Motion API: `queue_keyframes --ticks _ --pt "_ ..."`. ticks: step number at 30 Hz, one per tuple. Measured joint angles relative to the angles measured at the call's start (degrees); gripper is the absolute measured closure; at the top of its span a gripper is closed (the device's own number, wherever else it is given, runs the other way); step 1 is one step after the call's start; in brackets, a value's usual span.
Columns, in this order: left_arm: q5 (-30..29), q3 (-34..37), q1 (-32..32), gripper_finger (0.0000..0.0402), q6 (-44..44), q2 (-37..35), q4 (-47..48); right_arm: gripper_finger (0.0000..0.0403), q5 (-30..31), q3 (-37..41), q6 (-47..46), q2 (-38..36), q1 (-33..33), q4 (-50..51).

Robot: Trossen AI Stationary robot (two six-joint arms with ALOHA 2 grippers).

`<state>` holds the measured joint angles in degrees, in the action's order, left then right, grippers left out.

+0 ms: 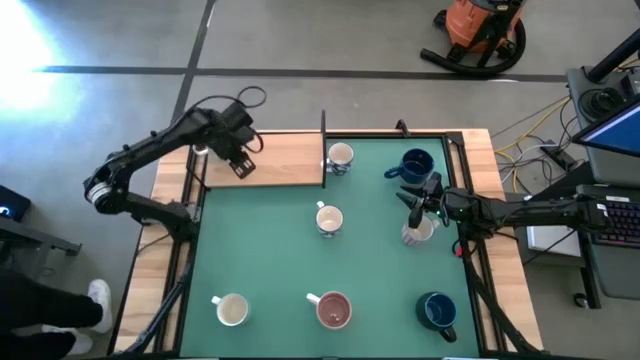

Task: Place coffee mugs
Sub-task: Put the green patterned mug on the shelf

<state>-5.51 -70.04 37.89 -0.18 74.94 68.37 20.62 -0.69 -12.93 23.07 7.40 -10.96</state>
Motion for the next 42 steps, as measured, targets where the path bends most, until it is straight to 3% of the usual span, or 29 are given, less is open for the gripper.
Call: queue_keyframes --ticks 10,18,24,28,35,42 --pt "0.1 4.9 -26.9 0.0287 -25.7 -0.9 -0.4 0.0275 0.0 0.0 0.0 0.0 0.0 0.0" --pt "1.0 6.6 -53.1 0.0285 -57.5 2.9 -3.1 0.0275 0.0 0.0 0.0 0.0 0.0 0.0" --pt "0.2 3.8 -68.0 0.0262 -81.9 8.3 -3.2 0.0275 0.0 0.0 0.0 0.0 0.0 0.0" --pt "0.5 0.4 -74.1 0.0234 -93.3 12.6 -1.5 0.0275 0.0 0.0 0.0 0.0 0.0 0.0" --pt "1.3 -11.9 -78.6 0.0195 -97.2 20.9 7.0 0.0275 0.0 0.0 -0.1 0.0 0.0 0.0" --pt "6.4 -25.0 -81.8 0.019 -98.5 32.1 10.2 0.0275 0.0 0.0 0.0 0.0 0.0 0.0"
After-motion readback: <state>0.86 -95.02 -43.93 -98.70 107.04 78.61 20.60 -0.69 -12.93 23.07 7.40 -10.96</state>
